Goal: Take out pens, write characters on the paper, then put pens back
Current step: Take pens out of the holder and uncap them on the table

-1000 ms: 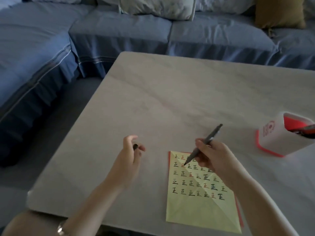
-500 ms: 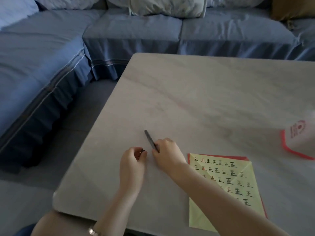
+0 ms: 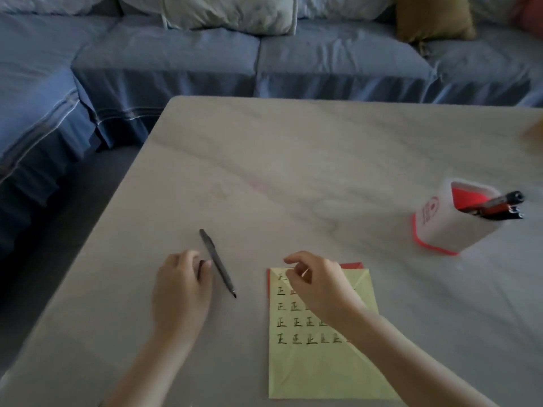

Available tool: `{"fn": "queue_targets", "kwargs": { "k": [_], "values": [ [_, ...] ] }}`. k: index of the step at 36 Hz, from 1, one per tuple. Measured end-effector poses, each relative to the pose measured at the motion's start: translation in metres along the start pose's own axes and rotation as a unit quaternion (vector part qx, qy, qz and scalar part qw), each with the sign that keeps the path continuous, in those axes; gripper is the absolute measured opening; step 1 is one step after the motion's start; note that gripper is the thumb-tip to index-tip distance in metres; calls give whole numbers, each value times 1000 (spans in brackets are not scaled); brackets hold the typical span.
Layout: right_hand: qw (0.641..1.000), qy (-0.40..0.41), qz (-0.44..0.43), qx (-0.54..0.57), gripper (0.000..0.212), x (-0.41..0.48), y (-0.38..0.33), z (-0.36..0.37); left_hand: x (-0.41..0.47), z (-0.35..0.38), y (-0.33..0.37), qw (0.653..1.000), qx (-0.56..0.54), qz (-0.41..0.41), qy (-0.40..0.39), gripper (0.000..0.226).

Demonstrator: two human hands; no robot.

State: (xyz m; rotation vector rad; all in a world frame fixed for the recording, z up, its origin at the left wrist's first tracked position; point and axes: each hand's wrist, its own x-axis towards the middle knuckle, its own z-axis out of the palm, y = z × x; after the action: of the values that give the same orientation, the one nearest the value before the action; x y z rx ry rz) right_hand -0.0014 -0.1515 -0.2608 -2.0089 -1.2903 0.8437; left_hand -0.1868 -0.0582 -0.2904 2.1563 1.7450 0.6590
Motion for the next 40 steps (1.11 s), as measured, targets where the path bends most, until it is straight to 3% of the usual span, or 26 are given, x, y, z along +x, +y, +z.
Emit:
{"fn": "queue_targets", "kwargs": {
  "k": [3,8,12,15,21,26,28,32,36,40],
  "values": [
    [999,42,10,-22,21,-9,17,-41,2,-2,24,999,-6,46,-5,17],
    [980,181,18,-81,18,-25,41,-112,0,1,87,981,-113,124,-93,19],
    [932,336,21,-132,16,-36,55,-167,-1,15,122,963,-128,183,-153,17],
    [895,403,43,-185,15,-35,70,-195,-3,21,138,952,-136,187,-200,13],
    [912,340,123,-193,20,-19,87,-205,-10,20,154,942,-156,181,-236,13],
    [900,384,113,-171,16,-15,82,-200,-12,15,154,936,-162,194,-244,12],
    [884,427,75,-176,18,-20,71,-196,-13,16,154,937,-146,209,-241,14],
    [860,460,-120,-184,24,-38,43,-178,-15,20,155,937,-170,238,-190,24],
    [884,389,-258,-3,11,-50,20,-150,-19,19,157,925,-191,284,-163,50],
    [887,314,-222,254,5,-51,2,-116,-24,13,154,913,-192,297,-202,48]
  ]
}}
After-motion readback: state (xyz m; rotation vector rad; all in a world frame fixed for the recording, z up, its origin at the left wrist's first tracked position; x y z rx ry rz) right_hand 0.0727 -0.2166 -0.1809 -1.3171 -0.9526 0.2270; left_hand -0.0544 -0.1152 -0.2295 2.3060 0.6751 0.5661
